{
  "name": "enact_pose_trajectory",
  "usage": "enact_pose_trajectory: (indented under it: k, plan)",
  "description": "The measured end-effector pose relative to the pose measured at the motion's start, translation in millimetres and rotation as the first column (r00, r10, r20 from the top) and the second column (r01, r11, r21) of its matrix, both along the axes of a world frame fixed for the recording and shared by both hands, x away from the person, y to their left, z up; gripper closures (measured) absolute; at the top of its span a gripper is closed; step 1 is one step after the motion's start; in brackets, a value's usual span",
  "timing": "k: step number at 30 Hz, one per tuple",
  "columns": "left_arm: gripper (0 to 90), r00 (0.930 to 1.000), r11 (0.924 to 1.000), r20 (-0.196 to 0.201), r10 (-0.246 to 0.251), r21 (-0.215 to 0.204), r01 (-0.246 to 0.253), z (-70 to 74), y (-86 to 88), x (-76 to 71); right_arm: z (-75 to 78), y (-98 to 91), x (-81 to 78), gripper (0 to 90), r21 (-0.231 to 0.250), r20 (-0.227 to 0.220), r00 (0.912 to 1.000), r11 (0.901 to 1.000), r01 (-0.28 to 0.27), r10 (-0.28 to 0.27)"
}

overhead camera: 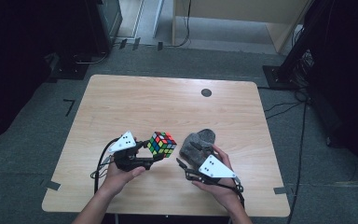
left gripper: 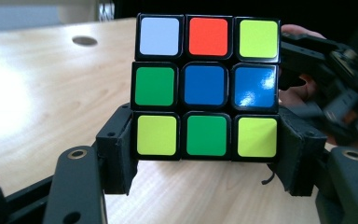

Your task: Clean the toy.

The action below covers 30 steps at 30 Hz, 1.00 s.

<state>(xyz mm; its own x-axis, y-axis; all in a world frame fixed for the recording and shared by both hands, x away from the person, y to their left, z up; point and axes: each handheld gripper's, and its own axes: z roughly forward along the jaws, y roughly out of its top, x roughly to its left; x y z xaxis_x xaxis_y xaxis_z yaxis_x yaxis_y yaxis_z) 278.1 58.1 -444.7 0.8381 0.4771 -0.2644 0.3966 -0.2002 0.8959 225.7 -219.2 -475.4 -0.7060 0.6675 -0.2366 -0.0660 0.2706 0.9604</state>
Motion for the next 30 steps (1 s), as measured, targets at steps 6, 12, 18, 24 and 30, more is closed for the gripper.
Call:
enact_pose_trajectory:
  k: [6, 12, 18, 24, 30]
  plan:
    - [34.3, 0.9976, 0.999, -0.054, -0.044, 0.002, 0.044, 2.2, -4.8, -0.3, -2.8, 19.8, -7.0, 26.8, -0.077, 0.072, 0.9973, 0.997, -0.007, 0.013]
    - [34.2, 0.9912, 0.9967, -0.105, -0.081, -0.005, 0.081, 2.0, -10.3, -0.8, -3.5, 26.7, -11.6, 24.9, -0.138, 0.149, 0.9889, 0.9902, 0.022, -0.001]
    - [34.1, 0.9796, 0.9901, -0.144, -0.14, -0.026, 0.138, 2.5, -15.4, -1.6, -6.5, 31.8, -13.8, 30.2, -0.184, 0.197, 0.9804, 0.9818, 0.047, -0.01]
    - [29.1, 0.9809, 0.9864, -0.109, -0.161, -0.051, 0.156, 2.4, -11.4, -1.7, -3.8, 28.4, -13.9, 33.8, -0.21, 0.185, 0.9828, 0.9766, 0.043, -0.004]
    - [23.2, 0.9915, 0.9897, -0.033, -0.126, -0.073, 0.123, 5.5, 0.0, -0.8, -4.3, 15.0, -5.3, 33.9, -0.156, 0.072, 0.996, 0.9856, 0.064, -0.053]
